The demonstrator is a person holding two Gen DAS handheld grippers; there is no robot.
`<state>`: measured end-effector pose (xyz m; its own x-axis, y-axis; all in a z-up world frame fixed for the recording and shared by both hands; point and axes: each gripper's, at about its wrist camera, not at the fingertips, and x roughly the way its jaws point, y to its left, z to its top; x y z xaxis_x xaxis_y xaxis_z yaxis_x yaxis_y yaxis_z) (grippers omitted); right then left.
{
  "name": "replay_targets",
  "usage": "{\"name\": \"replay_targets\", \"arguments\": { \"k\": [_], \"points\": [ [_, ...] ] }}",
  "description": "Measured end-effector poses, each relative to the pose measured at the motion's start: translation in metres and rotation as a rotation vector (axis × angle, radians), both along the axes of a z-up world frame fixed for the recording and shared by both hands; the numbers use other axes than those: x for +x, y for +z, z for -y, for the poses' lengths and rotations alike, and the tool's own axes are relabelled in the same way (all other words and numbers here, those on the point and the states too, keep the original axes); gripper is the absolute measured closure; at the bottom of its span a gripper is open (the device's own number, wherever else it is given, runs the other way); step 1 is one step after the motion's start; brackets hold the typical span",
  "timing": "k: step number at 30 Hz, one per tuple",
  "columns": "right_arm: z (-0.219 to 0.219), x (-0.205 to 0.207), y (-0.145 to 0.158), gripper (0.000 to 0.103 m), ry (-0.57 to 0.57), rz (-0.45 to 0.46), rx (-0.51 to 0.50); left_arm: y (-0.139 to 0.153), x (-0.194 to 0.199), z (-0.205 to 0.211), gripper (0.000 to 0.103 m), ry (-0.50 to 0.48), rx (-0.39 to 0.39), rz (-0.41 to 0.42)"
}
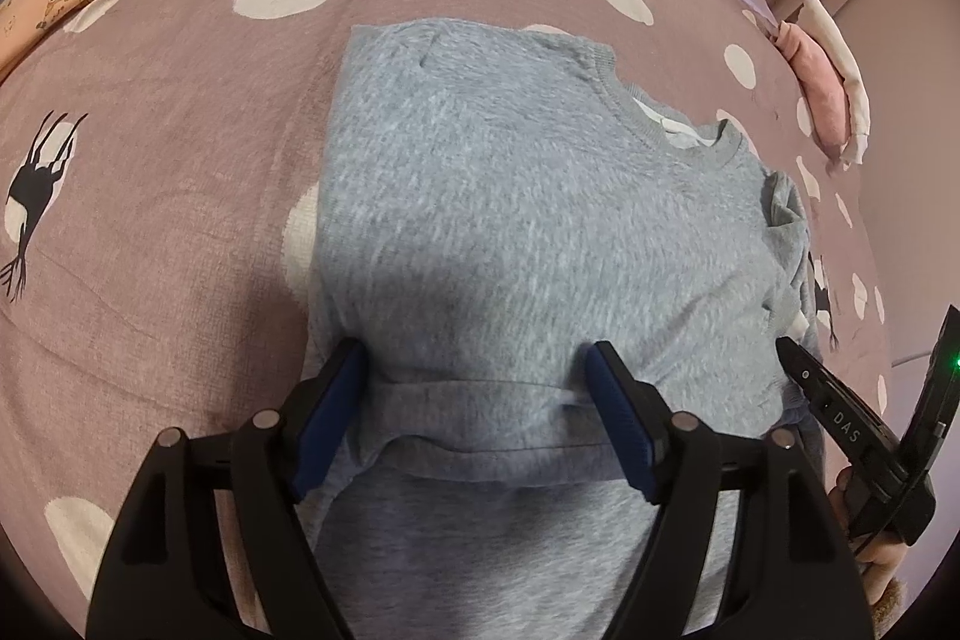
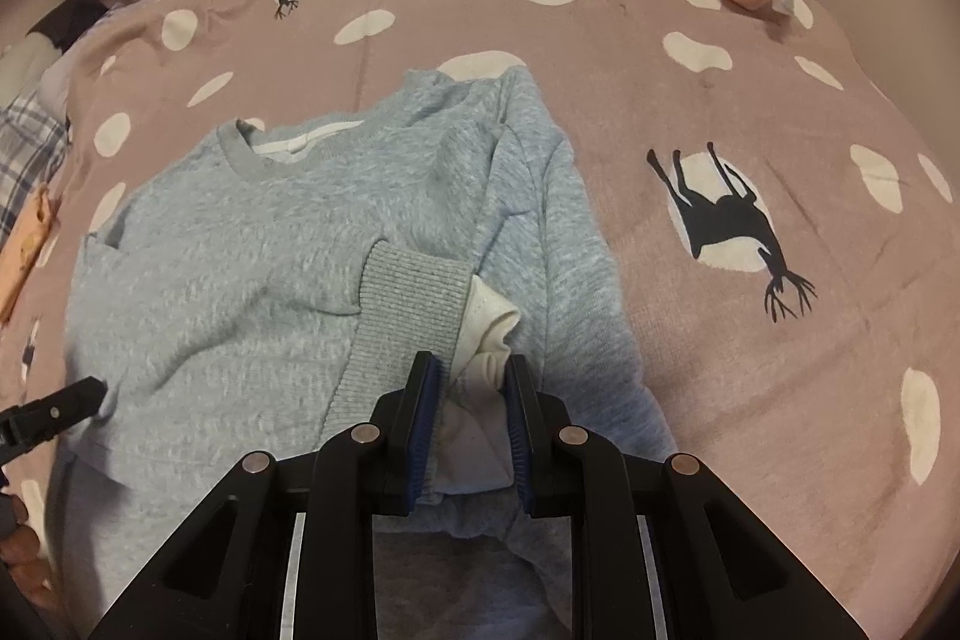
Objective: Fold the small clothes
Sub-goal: 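Lay the held sleeve down along the shirt body toward the hem with the right tool, then open the right tool to release the sleeve cuff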
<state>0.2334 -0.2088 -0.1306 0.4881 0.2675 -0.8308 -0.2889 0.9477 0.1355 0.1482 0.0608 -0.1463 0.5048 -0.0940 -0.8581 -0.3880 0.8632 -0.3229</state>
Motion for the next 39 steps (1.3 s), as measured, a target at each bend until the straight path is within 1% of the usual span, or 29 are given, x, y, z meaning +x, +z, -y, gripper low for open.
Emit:
{"name": "replay_targets", "arguments": {
  "k": [6,12,18,23,27,28,30,32,34,35,36,37,38,39],
  "points": [
    [0.007,0.000,-0.002,0.084,-0.018,-0.003,0.049,0.000,0.000,0.004,0.024,0.003,0.022,0.004],
    [0.007,0.000,-0.002,0.084,-0.016,0.000,0.051,-0.001,0.000,0.005,0.024,0.003,0.019,0.009],
    [0.006,0.000,-0.002,0.084,-0.010,-0.007,0.056,-0.001,0.002,0.010,0.023,0.004,0.069,-0.001],
    [0.005,0.002,-0.001,0.084,-0.011,-0.009,0.048,0.000,0.000,0.007,0.023,0.008,0.036,-0.008],
    [0.010,0.003,0.001,0.084,-0.012,-0.015,0.091,0.007,-0.012,0.006,0.023,0.007,-0.017,-0.007],
    [0.013,0.002,0.003,0.084,-0.014,-0.021,0.110,0.010,-0.016,0.006,0.024,0.000,-0.030,0.001],
    [0.017,-0.002,0.010,0.082,-0.001,-0.019,0.115,0.018,-0.027,0.009,0.024,-0.008,-0.034,0.020],
    [0.022,-0.010,0.021,0.081,0.001,0.014,0.111,0.030,-0.039,0.013,0.024,-0.026,-0.037,0.051],
    [0.031,-0.020,0.038,0.065,-0.008,0.061,0.128,0.048,-0.052,0.017,0.023,-0.047,-0.026,0.101],
    [0.036,-0.026,0.048,0.046,-0.014,0.081,0.141,0.058,-0.060,0.018,0.022,-0.060,-0.019,0.129],
    [0.044,-0.035,0.062,0.032,-0.019,0.115,0.163,0.065,-0.066,0.019,0.021,-0.071,-0.015,0.153],
    [0.049,-0.040,0.069,0.029,-0.020,0.136,0.178,0.073,-0.073,0.020,0.019,-0.079,-0.013,0.175],
    [0.058,-0.052,0.084,0.023,-0.013,0.183,0.203,0.081,-0.080,0.020,0.014,-0.085,-0.012,0.196],
    [0.063,-0.059,0.092,0.017,-0.007,0.212,0.213,0.088,-0.090,0.019,0.008,-0.088,-0.016,0.224]
  ]
}}
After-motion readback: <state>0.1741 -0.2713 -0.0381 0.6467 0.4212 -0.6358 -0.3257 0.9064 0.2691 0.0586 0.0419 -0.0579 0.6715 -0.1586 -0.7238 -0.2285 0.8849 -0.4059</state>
